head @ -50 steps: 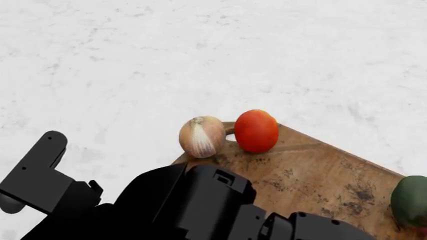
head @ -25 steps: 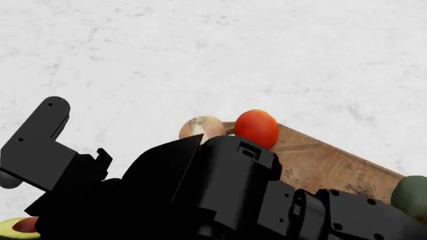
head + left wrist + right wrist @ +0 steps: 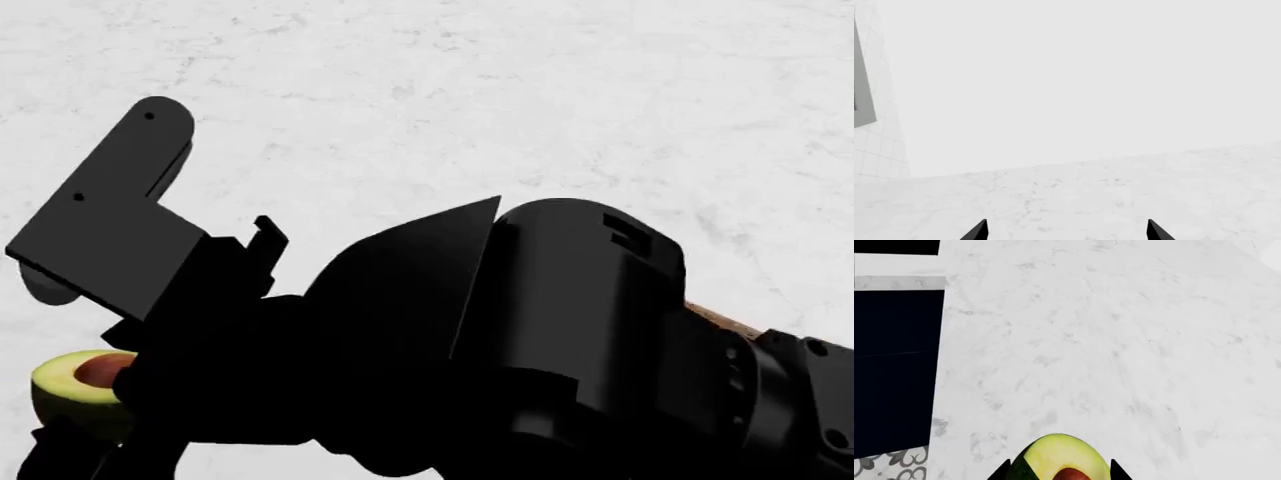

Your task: Place the avocado, onion, tomato and bell pepper on the cutting board.

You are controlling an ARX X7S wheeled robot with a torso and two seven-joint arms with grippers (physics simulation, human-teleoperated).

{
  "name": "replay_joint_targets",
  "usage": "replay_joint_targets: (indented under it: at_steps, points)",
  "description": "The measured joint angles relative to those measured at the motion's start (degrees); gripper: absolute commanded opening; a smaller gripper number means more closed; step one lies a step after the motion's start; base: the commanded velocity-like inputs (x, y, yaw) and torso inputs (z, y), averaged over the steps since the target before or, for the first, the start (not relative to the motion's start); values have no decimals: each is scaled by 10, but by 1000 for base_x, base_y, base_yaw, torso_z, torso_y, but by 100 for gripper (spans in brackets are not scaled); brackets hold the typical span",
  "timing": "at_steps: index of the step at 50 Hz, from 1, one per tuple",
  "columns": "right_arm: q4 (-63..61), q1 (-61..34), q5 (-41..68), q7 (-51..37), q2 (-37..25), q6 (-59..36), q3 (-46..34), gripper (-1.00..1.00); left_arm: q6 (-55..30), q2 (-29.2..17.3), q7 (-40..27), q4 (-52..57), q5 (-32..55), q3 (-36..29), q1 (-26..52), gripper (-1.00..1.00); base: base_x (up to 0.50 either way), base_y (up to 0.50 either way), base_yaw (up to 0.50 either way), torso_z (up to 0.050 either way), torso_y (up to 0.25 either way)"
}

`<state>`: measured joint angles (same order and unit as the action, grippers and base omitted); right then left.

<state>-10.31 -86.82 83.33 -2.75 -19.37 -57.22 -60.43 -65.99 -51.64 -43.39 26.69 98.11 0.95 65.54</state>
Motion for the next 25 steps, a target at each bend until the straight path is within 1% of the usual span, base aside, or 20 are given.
replay_joint_targets:
  at_steps: [13, 25]
  points:
    - [-39, -15, 47, -67, -67, -26, 23, -100, 4, 0, -3, 1, 4, -6, 6, 100, 0, 0, 0, 0, 0]
    - [-57, -22, 69, -107, -122, -39, 37, -100, 8, -1, -1, 3, 2, -9, 3, 100, 0, 0, 0, 0, 0]
